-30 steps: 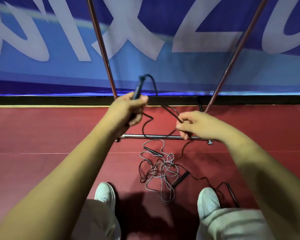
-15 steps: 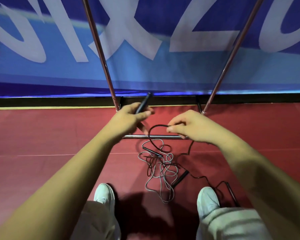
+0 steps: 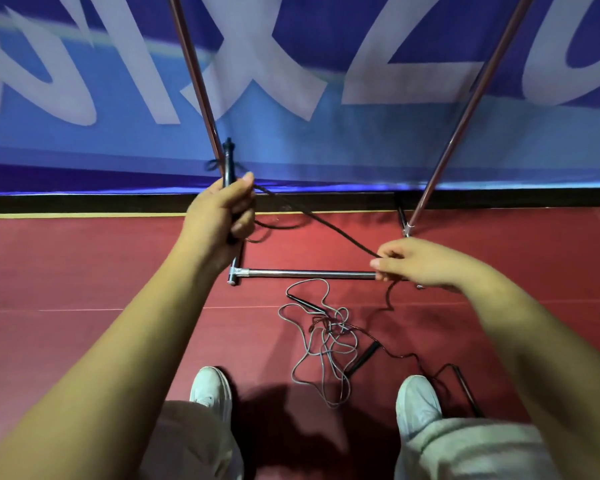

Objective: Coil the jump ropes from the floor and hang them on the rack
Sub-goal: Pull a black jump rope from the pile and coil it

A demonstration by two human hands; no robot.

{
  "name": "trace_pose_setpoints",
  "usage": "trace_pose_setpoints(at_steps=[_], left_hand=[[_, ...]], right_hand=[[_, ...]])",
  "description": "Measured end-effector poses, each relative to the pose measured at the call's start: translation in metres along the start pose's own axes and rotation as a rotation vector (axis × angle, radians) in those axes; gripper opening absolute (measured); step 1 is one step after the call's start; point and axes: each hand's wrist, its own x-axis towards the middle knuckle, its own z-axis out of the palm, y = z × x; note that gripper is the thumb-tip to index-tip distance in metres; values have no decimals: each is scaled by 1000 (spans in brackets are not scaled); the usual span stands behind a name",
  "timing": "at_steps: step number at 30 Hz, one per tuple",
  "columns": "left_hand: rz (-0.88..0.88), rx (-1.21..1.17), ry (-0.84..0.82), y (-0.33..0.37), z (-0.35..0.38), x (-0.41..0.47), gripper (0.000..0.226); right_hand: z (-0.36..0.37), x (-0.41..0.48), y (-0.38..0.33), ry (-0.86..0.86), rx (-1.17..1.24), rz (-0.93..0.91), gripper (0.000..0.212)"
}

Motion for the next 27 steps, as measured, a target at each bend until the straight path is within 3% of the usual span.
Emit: trace_pose_setpoints(at_steps=[3,6,8,12,16,19,21,24,27], left_hand=[[-38,-24,178,1,-11,6,27],[93,629,326,3,-20,4,11],[115,832,300,-1,-18,1,11],[-26,769,-79,-20,4,-10,11],[-178,801,-450,-32,22,-19,15],[-176,805,-411,-36,27,-19,16],[-145,601,-327,-32,28,-18,24],[-97,110,-159,-11,20,-9,26],[-82,38,-8,-2,1,2,23]], right_hand=[[-9,1,7,95,-37,-33,23],[-10,2,3,184,83,-68,20],[-5,2,-8,203,91,-108,18],[18,2,-40,102,47,-263,14],[20,2,-57,179,138,-376,21],[19,0,-52,135,179,-331,30],[21,0,-43,35,114,-268,37],[20,2,-18,-95,-107,-127,41],[14,5,2,-64,-9,-49,34]])
